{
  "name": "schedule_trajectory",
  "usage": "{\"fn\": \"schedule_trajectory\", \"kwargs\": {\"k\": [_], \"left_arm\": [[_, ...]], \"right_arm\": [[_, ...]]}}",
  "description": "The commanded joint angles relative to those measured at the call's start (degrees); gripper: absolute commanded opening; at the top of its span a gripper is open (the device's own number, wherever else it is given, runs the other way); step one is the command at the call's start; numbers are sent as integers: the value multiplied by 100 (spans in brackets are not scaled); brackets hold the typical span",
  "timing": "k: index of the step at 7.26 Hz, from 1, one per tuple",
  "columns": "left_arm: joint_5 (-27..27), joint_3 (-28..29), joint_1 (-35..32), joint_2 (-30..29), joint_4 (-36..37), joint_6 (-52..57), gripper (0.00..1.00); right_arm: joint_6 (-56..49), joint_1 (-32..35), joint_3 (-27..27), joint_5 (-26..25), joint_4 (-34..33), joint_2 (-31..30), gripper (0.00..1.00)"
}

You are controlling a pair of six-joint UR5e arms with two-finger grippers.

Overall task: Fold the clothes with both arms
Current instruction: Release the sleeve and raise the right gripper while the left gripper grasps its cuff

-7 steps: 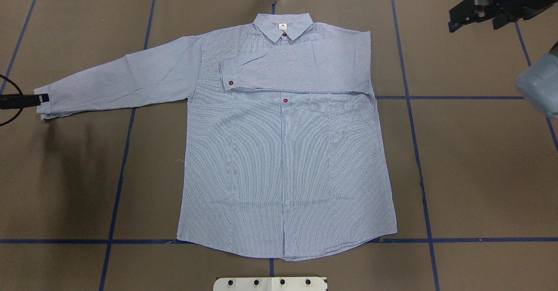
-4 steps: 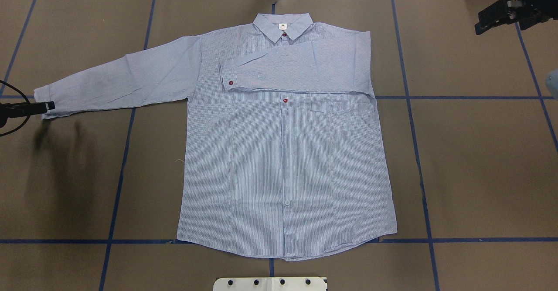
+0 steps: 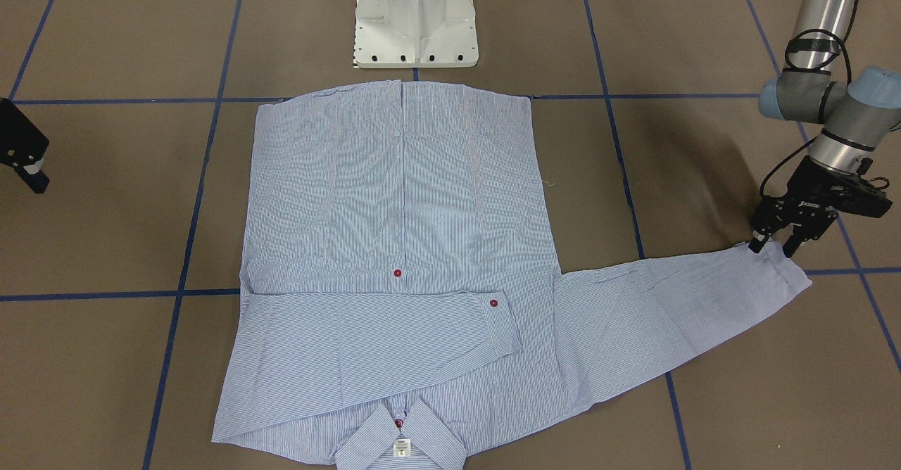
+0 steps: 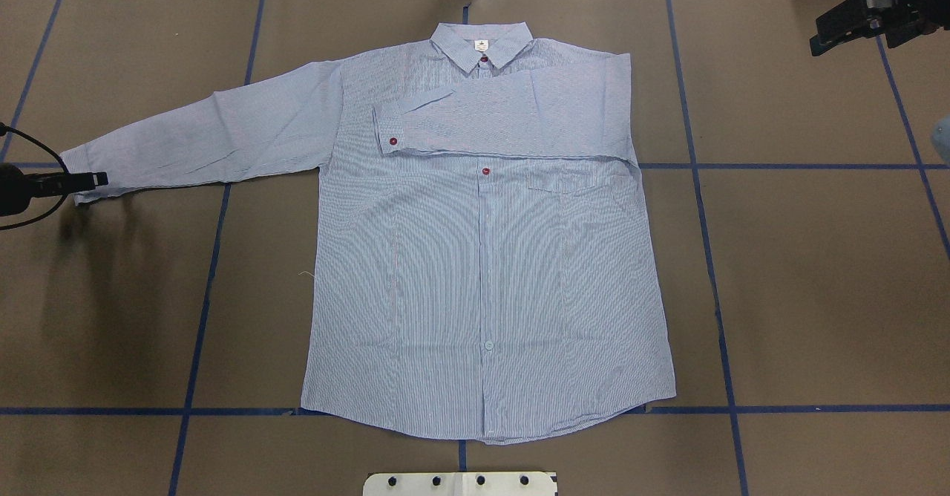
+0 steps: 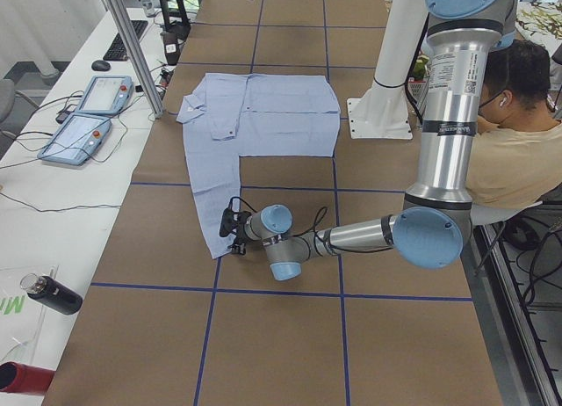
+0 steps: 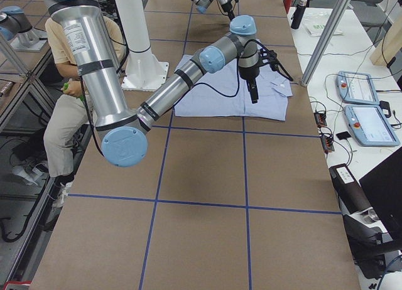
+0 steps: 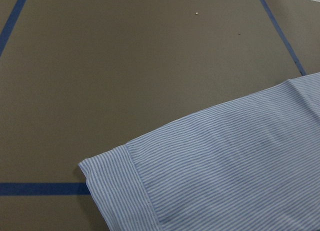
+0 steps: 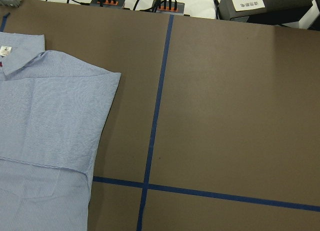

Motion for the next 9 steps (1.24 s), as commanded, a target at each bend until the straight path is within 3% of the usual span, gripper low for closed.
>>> {"fn": "schedule_trajectory", "kwargs": {"k": [1, 4, 6, 7, 9], "left_arm": [[-214, -84, -5, 170, 10, 314, 77], [-197, -129, 12, 170, 71, 332, 76], [-179, -120, 12, 144, 71, 306, 18], [-187, -138, 12, 153, 54, 315, 0], [-214, -225, -31, 170, 45, 324, 0]], "right_arm": [[20, 0, 0, 0, 0, -3, 100], [38, 0, 0, 0, 9, 5, 100], [38, 0, 9, 0, 9, -4, 100], [46, 0, 9, 0, 9, -4, 100], [47, 0, 0, 0, 0, -4, 100]]}}
